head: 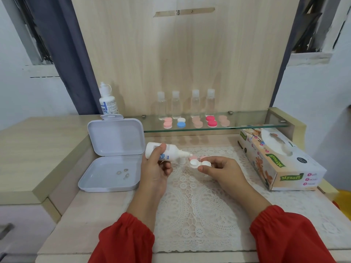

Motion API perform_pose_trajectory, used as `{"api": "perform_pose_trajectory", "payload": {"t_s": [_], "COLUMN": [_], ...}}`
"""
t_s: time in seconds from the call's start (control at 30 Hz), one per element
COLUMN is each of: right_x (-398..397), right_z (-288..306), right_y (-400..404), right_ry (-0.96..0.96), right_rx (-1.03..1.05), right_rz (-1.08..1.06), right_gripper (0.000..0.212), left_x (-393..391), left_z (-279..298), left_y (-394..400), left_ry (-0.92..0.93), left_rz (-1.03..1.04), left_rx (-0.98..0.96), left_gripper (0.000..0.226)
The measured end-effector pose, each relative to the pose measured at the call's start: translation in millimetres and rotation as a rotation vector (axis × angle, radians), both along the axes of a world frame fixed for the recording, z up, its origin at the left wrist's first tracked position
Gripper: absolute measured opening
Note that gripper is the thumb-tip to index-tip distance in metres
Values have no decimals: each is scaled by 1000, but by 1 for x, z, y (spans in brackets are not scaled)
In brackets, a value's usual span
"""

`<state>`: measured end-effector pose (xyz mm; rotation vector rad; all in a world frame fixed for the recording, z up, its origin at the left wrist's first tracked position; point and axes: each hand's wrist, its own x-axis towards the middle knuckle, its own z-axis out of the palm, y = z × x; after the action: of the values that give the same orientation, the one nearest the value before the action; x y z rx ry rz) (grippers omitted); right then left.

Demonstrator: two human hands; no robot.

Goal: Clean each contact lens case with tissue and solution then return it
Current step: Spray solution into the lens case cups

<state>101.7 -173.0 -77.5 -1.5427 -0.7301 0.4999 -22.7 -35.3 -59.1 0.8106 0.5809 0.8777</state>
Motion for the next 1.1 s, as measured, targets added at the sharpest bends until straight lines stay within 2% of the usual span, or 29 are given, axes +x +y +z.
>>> {"api": "perform_pose_trajectory", "payload": {"t_s": [0.27,1.1], "right_x": [1,-1], "right_z": [-1,1], "right_y": [0,0], "right_ry": [-3,-28], "right_rx": [-15,-31], "right_rz": [-2,-3], "right_gripper": [16,15], "left_x": [0,-1], "left_z": [0,2], "left_y": [-2,-4], "left_ry": [13,11], "left_rz": [-5,38], "left_rx": [61,130], "left_gripper": [34,23]}}
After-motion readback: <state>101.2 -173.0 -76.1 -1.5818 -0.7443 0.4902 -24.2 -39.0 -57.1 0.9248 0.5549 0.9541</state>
